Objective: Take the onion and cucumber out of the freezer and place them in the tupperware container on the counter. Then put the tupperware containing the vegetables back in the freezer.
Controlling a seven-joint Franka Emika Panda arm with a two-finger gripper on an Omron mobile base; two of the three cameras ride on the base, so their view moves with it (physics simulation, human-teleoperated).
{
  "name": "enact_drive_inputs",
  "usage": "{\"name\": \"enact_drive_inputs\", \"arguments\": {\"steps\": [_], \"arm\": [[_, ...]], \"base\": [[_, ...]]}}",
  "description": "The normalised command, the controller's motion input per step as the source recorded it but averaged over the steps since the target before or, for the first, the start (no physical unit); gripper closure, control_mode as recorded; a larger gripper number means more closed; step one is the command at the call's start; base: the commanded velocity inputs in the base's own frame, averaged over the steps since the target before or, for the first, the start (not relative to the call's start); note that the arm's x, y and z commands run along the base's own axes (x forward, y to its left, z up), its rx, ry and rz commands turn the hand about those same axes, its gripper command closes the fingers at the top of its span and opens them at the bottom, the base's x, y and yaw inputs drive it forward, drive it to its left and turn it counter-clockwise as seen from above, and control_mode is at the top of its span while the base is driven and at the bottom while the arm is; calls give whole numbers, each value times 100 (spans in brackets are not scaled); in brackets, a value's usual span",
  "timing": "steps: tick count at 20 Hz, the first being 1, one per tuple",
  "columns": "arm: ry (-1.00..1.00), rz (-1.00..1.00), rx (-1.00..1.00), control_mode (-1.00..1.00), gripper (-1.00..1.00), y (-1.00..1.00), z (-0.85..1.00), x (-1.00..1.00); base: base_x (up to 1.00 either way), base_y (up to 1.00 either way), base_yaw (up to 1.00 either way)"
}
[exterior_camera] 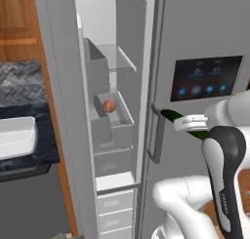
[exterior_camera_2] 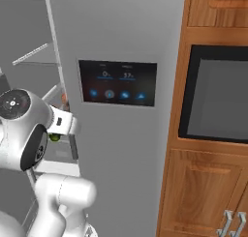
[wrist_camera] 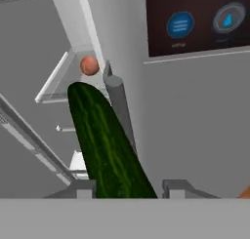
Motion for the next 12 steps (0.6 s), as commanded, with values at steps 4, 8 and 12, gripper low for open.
{"name": "enact_drive_inputs", "arguments": {"steps": [4, 8, 12], "arm": [[0, 0, 0, 100, 100, 0, 0, 0], [0, 0, 0, 100, 100, 0, 0, 0], [0, 0, 0, 100, 100, 0, 0, 0]], "base": [[-100, -16, 0], [-100, 0, 0], [-100, 64, -4]]}}
